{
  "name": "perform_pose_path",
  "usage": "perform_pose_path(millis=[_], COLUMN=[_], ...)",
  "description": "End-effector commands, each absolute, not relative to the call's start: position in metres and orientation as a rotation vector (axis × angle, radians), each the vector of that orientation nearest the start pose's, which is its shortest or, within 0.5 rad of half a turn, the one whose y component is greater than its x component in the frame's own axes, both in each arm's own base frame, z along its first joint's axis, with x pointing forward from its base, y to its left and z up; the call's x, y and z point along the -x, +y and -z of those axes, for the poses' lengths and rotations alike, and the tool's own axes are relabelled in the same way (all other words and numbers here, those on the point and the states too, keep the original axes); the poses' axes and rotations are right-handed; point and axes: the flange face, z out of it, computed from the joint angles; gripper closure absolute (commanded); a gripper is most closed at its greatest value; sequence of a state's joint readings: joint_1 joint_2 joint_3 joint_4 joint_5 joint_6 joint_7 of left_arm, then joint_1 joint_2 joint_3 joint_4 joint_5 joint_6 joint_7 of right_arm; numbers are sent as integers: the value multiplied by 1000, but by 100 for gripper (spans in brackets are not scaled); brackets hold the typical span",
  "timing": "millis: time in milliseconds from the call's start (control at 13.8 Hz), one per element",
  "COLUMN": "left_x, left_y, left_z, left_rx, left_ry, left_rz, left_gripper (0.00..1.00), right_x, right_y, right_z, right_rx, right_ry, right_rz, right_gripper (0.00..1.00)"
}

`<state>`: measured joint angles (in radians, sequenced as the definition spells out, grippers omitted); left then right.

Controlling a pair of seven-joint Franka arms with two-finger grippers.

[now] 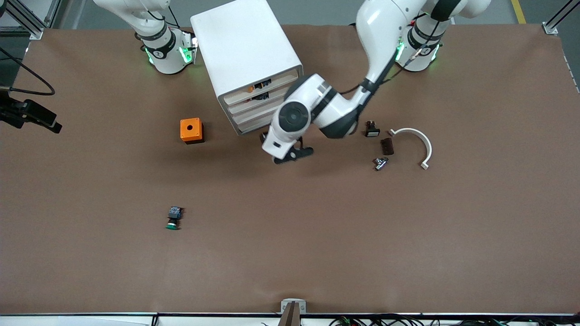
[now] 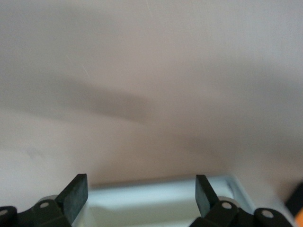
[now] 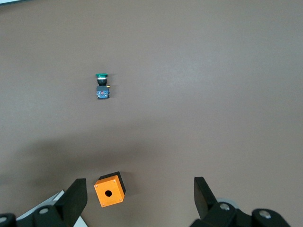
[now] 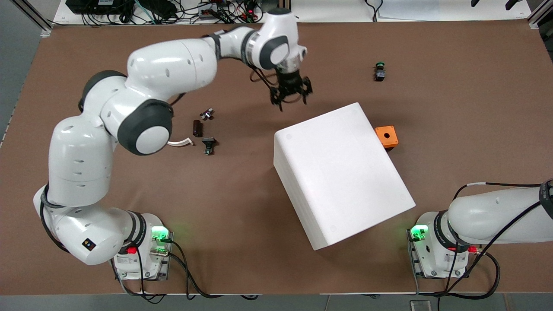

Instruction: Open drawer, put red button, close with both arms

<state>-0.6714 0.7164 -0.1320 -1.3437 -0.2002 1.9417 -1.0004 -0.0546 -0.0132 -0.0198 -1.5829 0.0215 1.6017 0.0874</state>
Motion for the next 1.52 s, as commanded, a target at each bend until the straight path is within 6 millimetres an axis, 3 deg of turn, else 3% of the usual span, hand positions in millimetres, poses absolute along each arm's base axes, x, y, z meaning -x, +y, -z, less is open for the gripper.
perform_pose_path(millis=[0,290,653,1089,1452], left_x=[-547,-599,-628,-628,-618], left_y=[-469,-395,-317,-246,-200], left_z=[-341,-389,-440,-508,-556], left_rx=[3139,3119,3074,3068,3070], left_ry=[-509,-638,-550,-450,-397], left_rz=[-238,-62,42,37,55], left_gripper=[0,0,0,0,0], right_x=[-548,-547,-547,-547,-547], right_y=[-40,-41,-40,-39,-39], right_z=[-636,-637,-638,-637,-637], right_rx=[3124,3124,3124,3123,3123], right_ry=[240,240,238,238,238], right_rz=[55,53,60,60,62], right_gripper=[0,0,0,0,0])
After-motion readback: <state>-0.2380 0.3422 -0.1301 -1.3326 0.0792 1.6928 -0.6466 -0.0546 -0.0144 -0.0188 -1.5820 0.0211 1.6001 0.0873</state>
